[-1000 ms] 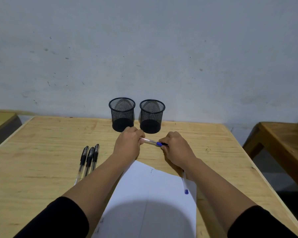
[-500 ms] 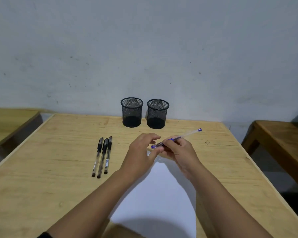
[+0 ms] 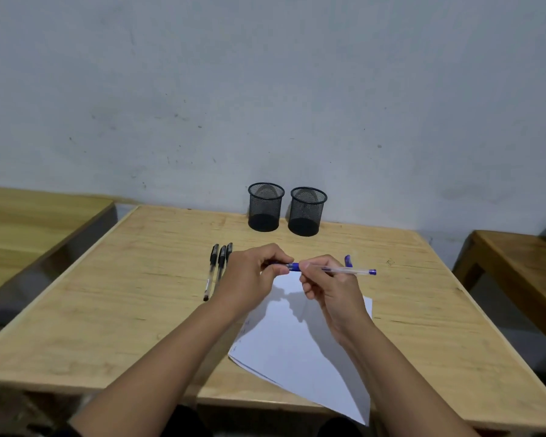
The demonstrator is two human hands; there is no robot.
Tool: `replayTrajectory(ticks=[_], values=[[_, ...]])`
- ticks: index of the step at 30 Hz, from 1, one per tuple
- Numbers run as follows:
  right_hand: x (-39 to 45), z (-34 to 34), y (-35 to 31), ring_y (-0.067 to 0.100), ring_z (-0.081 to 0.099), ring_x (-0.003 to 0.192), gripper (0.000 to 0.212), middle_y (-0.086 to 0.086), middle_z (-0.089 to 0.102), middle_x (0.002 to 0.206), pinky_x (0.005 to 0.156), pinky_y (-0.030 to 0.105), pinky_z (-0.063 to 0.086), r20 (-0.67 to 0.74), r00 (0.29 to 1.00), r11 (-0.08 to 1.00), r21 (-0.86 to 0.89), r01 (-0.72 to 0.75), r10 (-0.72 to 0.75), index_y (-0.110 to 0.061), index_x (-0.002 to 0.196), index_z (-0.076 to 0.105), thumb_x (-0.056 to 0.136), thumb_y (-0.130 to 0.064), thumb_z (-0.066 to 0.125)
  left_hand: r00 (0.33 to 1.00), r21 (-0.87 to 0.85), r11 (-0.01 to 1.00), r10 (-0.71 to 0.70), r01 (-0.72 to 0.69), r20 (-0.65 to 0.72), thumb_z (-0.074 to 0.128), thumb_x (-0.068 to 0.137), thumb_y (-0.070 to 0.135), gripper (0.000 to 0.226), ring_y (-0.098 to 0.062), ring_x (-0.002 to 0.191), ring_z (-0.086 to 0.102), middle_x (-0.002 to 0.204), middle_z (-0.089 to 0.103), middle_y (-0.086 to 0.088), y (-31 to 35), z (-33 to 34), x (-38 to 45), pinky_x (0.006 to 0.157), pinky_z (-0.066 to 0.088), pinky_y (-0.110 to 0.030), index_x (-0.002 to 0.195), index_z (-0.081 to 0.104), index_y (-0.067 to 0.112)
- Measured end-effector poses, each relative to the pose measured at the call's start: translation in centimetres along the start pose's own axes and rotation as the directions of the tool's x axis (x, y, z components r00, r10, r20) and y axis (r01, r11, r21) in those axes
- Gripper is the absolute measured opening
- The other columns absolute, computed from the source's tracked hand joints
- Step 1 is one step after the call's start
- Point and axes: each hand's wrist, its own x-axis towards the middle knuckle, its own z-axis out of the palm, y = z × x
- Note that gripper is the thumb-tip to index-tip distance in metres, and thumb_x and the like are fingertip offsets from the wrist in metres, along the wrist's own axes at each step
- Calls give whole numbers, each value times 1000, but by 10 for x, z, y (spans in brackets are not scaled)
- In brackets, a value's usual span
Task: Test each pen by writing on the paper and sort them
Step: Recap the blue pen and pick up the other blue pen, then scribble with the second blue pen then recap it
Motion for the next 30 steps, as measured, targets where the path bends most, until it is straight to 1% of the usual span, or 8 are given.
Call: replayTrajectory(ticks=[4, 7, 10, 14, 19, 22, 26, 30], values=[[-3, 5, 3, 9, 47, 48, 14, 3, 55, 55, 45, 17, 37, -32, 998, 999, 15, 46, -46, -6, 75, 60, 86, 1, 58, 1000, 46, 999, 4, -5, 17, 65, 80, 5, 12, 10, 65, 55, 75, 68, 6, 3, -6, 3, 61, 37, -2, 84, 71, 15], [-3, -19, -4, 9, 43, 46, 19, 2, 51, 53, 44, 15, 35, -149, 987, 990, 114, 83, -66, -7, 71, 57, 87, 3, 55, 972, 52, 980, -184, 193, -147, 60, 82, 0, 15, 4, 64, 55, 77, 67, 0, -22, -34, 7, 60, 37, 1, 82, 69, 11], [-1, -39, -5, 11, 42, 48, 19, 3, 50, 55, 45, 16, 37, -170, 984, 994, 82, 67, -52, -7, 72, 57, 89, 1, 54, 961, 197, 943, -250, 270, -119, 60, 82, 3, 13, -9, 67, 55, 78, 68, -1, -49, -49, 8, 57, 35, 1, 79, 67, 14], [2, -23, 13, 11, 46, 47, 11, 7, 54, 60, 45, 17, 39, -113, 993, 1000, 23, -19, 21, -4, 79, 59, 89, 0, 55, 970, 305, 925, -241, 225, 13, 60, 83, 8, 11, -11, 74, 54, 85, 66, 2, -58, -20, 7, 60, 33, -7, 88, 66, 16], [2, -19, 23, 10, 51, 46, 8, 13, 57, 67, 43, 18, 40, -106, 991, 996, 33, -81, 84, -3, 85, 60, 89, 2, 55, 958, 426, 871, -285, 245, 32, 59, 86, 18, 13, -19, 85, 60, 91, 69, -2, -64, -2, 5, 74, 51, -32, 97, 65, 17], [2, -20, 26, 10, 51, 46, 9, 14, 57, 66, 42, 17, 40, -121, 987, 994, 41, -101, 105, -3, 85, 60, 89, 3, 54, 961, 474, 854, -273, 215, 55, 57, 88, 18, 15, -20, 86, 60, 94, 69, -4, -65, 4, 6, 73, 51, -32, 99, 66, 15], [0, -18, 28, 10, 52, 46, 8, 13, 57, 66, 42, 17, 40, -114, 985, 990, 71, -123, 131, -3, 86, 60, 89, 3, 54, 958, 461, 861, -278, 216, 68, 57, 89, 19, 19, -19, 92, 61, 99, 70, -5, -65, 7, 5, 80, 52, -32, 105, 66, 15], [-4, -14, 34, 13, 54, 46, 10, 12, 60, 64, 38, 19, 40, -68, 979, 972, 150, -182, 194, -1, 91, 62, 90, 3, 52, 965, 387, 889, -264, 246, -8, 59, 88, 21, 25, -20, 97, 61, 106, 70, -7, -56, -4, -6, 80, 45, -24, 112, 64, 15]])
